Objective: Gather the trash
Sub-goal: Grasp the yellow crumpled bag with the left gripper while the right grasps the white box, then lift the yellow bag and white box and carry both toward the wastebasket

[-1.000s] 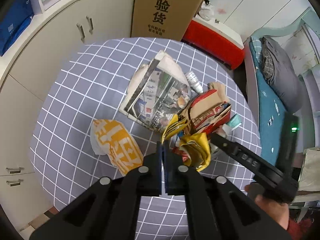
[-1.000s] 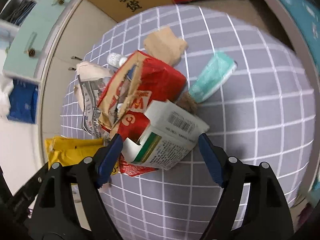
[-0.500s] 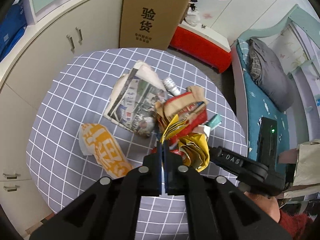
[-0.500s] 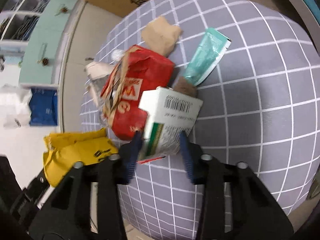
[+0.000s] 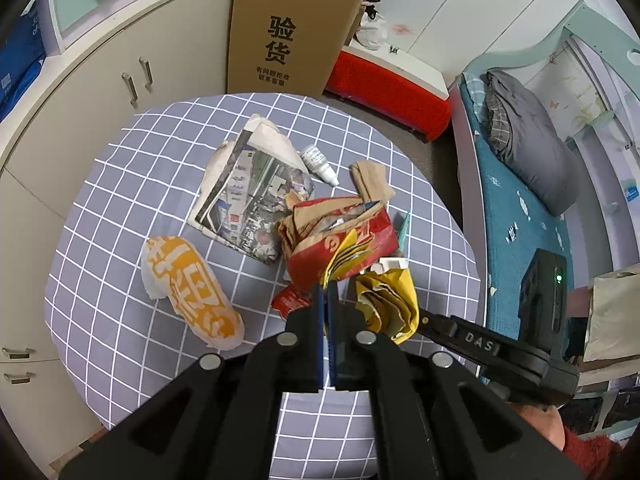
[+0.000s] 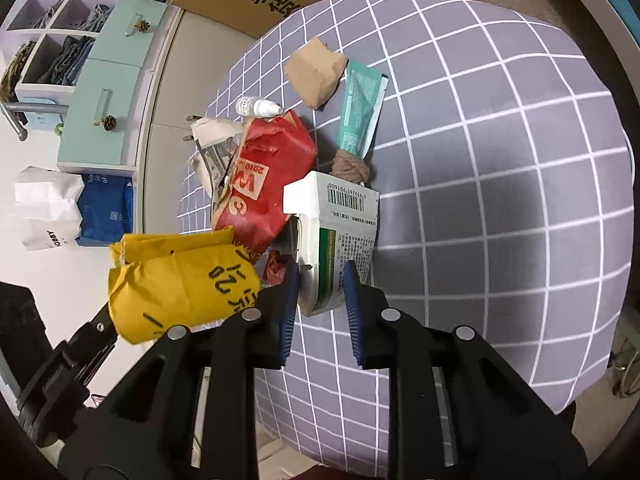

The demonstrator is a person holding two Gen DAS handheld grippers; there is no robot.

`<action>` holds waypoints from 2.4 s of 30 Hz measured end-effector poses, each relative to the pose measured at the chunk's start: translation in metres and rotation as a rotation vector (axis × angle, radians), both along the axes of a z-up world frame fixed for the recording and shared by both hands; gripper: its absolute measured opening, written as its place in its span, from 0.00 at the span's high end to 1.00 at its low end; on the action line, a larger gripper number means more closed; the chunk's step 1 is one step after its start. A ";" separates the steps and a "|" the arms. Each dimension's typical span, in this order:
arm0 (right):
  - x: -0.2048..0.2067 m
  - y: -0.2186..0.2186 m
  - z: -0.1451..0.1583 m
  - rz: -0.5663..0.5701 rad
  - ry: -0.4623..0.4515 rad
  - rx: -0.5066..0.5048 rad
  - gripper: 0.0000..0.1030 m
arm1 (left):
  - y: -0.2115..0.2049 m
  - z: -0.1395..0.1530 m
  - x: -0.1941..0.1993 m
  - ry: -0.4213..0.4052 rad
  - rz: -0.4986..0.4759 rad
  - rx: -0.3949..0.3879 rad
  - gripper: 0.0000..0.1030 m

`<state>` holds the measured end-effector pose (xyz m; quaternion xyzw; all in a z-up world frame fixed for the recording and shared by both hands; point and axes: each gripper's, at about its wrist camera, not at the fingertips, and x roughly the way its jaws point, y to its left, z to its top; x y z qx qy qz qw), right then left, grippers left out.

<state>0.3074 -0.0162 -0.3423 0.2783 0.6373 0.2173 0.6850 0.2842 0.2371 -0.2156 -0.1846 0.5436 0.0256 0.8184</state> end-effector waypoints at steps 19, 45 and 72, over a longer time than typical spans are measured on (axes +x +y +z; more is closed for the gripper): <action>-0.012 -0.033 0.021 -0.012 0.022 0.072 0.98 | -0.027 0.007 0.004 -0.013 -0.011 -0.013 0.99; -0.006 0.026 -0.025 0.143 -0.041 -0.253 0.43 | -0.015 -0.019 -0.026 0.063 0.068 0.018 0.99; -0.016 -0.090 0.028 0.019 0.065 0.122 0.50 | -0.098 0.026 -0.002 -0.030 -0.014 0.027 0.99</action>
